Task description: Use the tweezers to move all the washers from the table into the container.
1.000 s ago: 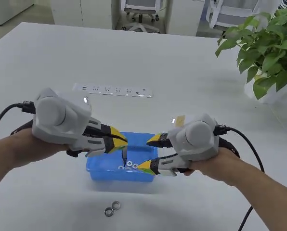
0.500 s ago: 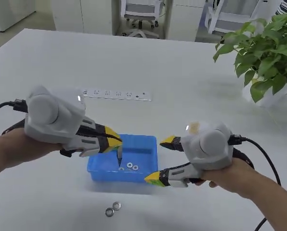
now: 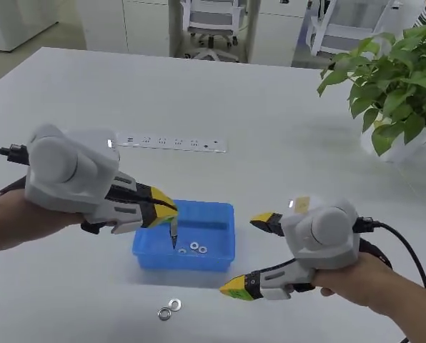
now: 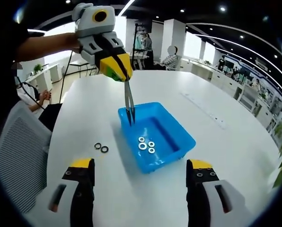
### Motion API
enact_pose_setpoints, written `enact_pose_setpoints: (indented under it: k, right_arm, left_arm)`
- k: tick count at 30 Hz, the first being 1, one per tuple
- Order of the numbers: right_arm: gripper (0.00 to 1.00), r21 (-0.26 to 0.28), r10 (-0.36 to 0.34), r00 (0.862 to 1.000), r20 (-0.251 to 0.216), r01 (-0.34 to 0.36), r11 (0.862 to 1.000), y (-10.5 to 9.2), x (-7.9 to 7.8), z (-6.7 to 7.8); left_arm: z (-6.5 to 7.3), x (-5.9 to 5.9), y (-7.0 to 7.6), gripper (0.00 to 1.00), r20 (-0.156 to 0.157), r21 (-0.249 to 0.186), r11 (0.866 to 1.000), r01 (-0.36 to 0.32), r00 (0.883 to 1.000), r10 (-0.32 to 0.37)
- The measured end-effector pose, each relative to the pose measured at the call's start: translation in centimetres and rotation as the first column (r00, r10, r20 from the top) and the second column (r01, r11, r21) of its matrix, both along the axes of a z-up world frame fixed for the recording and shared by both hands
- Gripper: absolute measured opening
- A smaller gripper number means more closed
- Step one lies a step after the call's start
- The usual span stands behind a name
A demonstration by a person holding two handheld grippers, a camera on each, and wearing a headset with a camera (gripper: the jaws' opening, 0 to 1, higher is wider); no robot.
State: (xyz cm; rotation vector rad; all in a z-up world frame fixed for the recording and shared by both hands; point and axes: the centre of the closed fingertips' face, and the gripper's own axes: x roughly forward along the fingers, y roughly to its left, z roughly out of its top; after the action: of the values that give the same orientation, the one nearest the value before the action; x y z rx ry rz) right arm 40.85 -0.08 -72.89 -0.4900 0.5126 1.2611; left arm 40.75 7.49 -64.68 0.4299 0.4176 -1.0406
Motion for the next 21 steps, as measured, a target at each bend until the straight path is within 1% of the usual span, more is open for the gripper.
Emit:
enact_pose_setpoints:
  k: [7,10,12,14,16,21]
  right_arm:
    - [0.89,0.017,-0.010,1.000,-0.012,0.010,1.000,-0.1,-0.7,0.1]
    - [0.90,0.019,-0.010,1.000,-0.013,0.010,1.000,-0.1,-1.0,0.1]
    - [0.91,0.021,-0.008,1.000,-0.015,0.008,1.000,-0.1,-1.2,0.1]
    - [0.92,0.022,-0.007,1.000,-0.019,0.007,1.000,-0.1,-1.4,0.0]
    - [0.93,0.016,-0.003,1.000,-0.024,0.003,1.000,-0.1,-1.7,-0.2]
    - [0.95,0.022,-0.001,1.000,-0.023,0.002,1.000,0.1,-1.9,-0.2]
  left_arm:
    - [0.3,-1.0,-0.1,0.05,-0.003,-0.004,1.000,0.011,1.000,-0.011]
    - [0.5,-1.2,-0.1,0.05,0.001,-0.004,1.000,0.010,1.000,-0.010]
    - [0.7,-1.4,-0.2,0.05,-0.006,-0.013,1.000,0.011,1.000,-0.011]
    - [0.7,-1.5,-0.1,0.05,0.001,-0.010,1.000,0.011,1.000,-0.011]
    - [0.8,-1.8,-0.1,0.05,-0.007,-0.013,1.000,0.015,1.000,-0.015]
    - [0.7,-2.3,0.0,0.05,-0.011,-0.011,1.000,0.015,1.000,-0.015]
